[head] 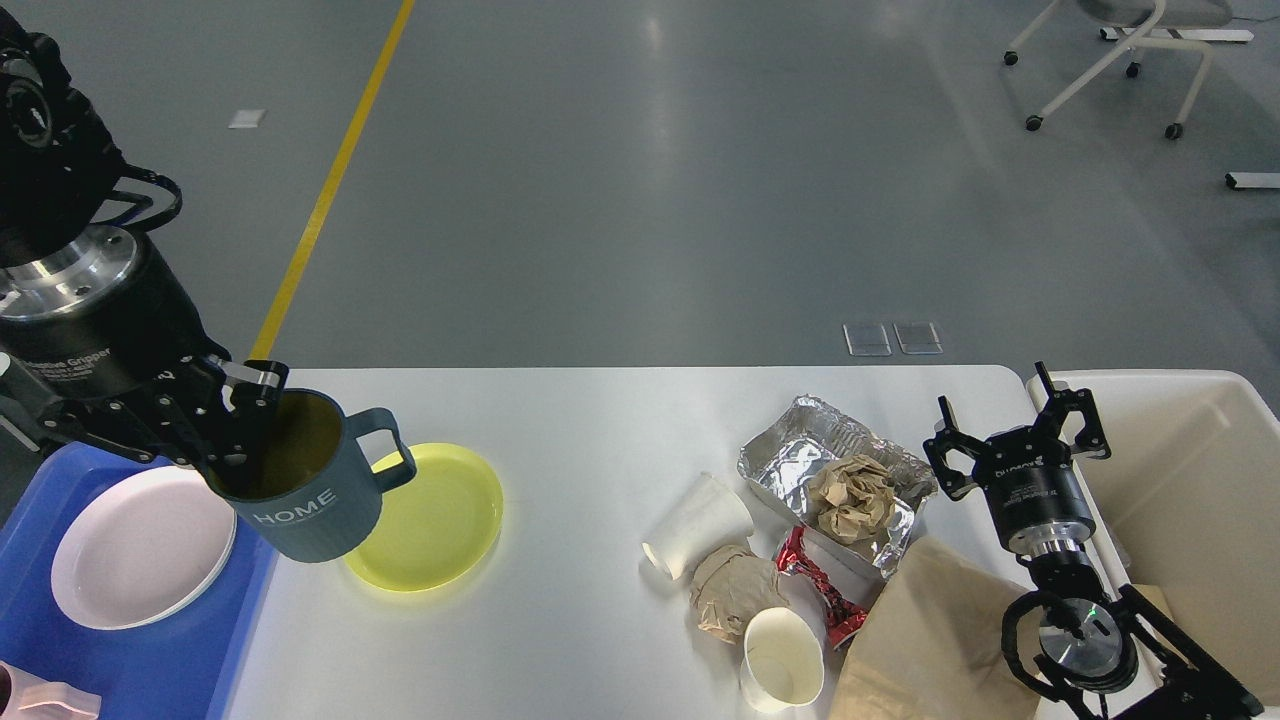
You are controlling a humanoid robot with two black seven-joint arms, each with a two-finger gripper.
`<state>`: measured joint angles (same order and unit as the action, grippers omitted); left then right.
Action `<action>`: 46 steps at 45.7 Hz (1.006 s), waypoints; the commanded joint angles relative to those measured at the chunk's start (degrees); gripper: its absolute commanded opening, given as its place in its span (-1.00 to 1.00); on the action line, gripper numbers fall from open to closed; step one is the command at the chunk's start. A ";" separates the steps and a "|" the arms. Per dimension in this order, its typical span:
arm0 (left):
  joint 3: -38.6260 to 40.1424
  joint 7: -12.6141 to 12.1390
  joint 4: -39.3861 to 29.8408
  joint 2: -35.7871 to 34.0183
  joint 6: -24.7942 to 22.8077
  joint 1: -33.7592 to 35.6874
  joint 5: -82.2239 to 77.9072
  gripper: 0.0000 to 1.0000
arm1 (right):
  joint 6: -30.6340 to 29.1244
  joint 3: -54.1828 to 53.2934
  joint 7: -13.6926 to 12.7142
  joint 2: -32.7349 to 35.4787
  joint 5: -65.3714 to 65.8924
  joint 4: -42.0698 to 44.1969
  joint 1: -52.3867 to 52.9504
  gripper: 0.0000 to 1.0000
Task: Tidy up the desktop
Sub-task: 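Lift the mug with the left gripper and carry it onto the blue tray, then open the left gripper to release the mug on the tray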
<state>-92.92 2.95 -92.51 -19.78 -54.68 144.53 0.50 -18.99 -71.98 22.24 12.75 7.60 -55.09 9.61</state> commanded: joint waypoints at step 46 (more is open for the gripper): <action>21.11 1.18 18.60 -31.11 25.68 -53.29 -42.86 -1.00 | 0.01 0.00 0.00 0.00 -0.04 0.07 -0.03 1.00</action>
<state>-72.40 3.99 -74.20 -50.26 -30.27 93.54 -41.28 -18.99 -71.98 22.22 12.74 7.60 -55.11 9.61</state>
